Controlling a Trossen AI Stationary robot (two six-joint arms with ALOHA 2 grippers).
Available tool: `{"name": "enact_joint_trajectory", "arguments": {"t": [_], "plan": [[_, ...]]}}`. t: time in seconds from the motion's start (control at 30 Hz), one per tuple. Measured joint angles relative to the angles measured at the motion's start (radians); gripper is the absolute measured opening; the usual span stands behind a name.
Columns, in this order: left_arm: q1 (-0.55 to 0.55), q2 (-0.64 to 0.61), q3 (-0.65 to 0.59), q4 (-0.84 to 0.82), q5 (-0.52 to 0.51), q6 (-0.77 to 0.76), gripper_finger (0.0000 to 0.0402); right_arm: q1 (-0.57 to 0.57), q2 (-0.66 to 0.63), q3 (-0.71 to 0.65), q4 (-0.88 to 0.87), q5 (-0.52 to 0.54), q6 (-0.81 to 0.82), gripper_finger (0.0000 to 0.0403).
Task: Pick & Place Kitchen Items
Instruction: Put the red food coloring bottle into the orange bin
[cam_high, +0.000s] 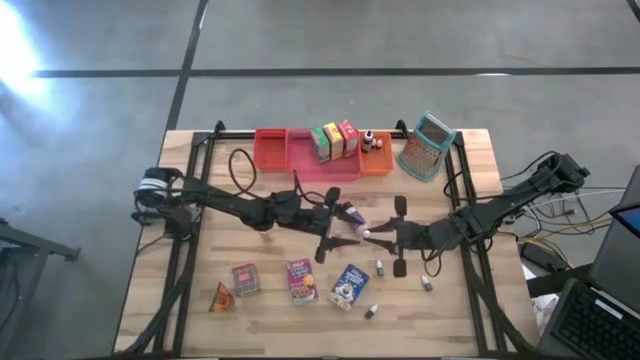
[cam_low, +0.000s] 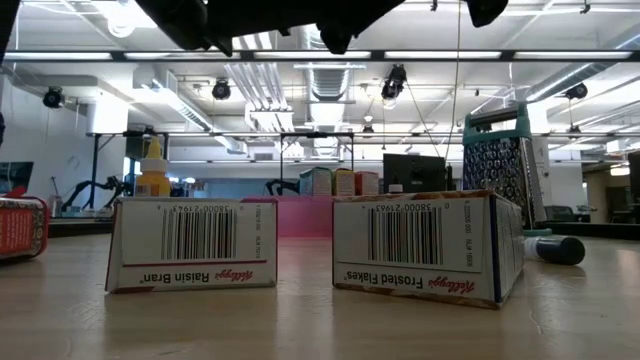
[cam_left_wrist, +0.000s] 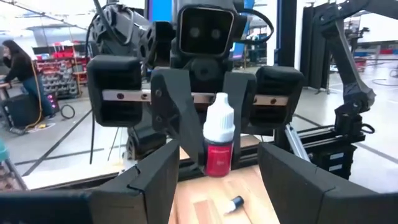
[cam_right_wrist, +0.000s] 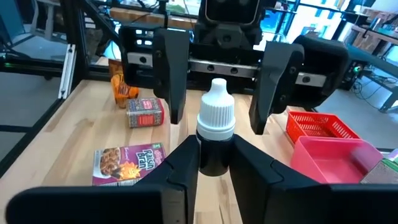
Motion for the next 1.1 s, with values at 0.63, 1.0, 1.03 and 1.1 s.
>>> {"name": "enact_joint_trajectory", "arguments": {"t": [0.63,1.0,1.03,1.1], "plan": [[-0.001,0.012,0.048,-0.020,-0.002,-0.006,0.0223,-0.002,0.000,0.000,0.034,0.004,-0.041,0.0068],[-0.006,0.012,0.065,-0.019,-0.004,-0.005,0.0222,-0.041,0.000,0.000,0.051,0.003,-0.045,0.0081],[-0.006,0.012,0.065,-0.018,-0.005,-0.005,0.0222,-0.042,0.000,0.000,0.051,0.003,-0.051,0.0079],[-0.006,0.012,0.065,-0.019,-0.006,-0.005,0.0222,-0.042,0.000,0.000,0.054,0.003,-0.062,0.0072]]}}
